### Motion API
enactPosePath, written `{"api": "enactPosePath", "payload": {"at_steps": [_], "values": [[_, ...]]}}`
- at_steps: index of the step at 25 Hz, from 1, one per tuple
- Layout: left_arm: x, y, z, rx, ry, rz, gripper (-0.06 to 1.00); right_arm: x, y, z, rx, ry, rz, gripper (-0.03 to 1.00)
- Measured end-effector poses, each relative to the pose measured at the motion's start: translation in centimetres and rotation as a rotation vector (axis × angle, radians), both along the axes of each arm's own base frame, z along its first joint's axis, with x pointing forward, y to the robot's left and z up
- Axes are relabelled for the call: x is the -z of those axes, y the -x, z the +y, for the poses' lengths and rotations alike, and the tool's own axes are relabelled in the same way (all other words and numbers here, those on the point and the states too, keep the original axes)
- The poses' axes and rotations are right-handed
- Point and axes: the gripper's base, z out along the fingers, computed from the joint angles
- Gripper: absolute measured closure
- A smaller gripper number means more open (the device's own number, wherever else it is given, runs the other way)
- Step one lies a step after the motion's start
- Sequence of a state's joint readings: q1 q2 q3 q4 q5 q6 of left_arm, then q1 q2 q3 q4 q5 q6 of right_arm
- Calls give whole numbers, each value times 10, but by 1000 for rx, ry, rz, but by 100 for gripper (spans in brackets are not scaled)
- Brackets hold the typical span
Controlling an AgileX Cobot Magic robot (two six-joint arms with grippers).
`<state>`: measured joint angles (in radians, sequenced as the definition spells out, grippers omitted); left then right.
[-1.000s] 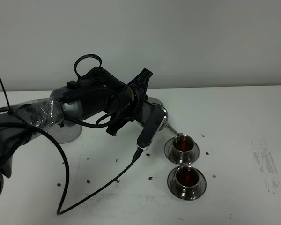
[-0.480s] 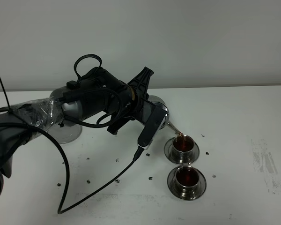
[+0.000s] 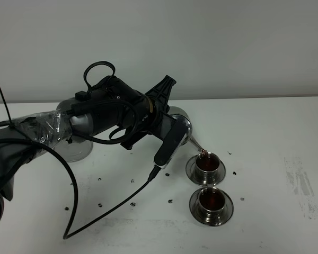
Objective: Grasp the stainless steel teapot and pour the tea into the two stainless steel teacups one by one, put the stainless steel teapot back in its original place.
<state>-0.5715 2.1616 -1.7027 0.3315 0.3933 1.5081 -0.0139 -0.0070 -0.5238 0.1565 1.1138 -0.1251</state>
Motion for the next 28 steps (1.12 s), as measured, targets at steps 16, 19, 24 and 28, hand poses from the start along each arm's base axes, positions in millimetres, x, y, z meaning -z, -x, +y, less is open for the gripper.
{"api": "enactPosePath", "payload": {"at_steps": [16,19,24,28], "values": [[0,0,0,-5,5,8,70,0,0,0,0,0,0,75],[3,2,2,-86,52,72,70,0,0,0,0,0,0,75],[-2,5,4,-207,154,129,70,0,0,0,0,0,0,75],[-6,8,5,-252,190,164,70,0,0,0,0,0,0,75]]}}
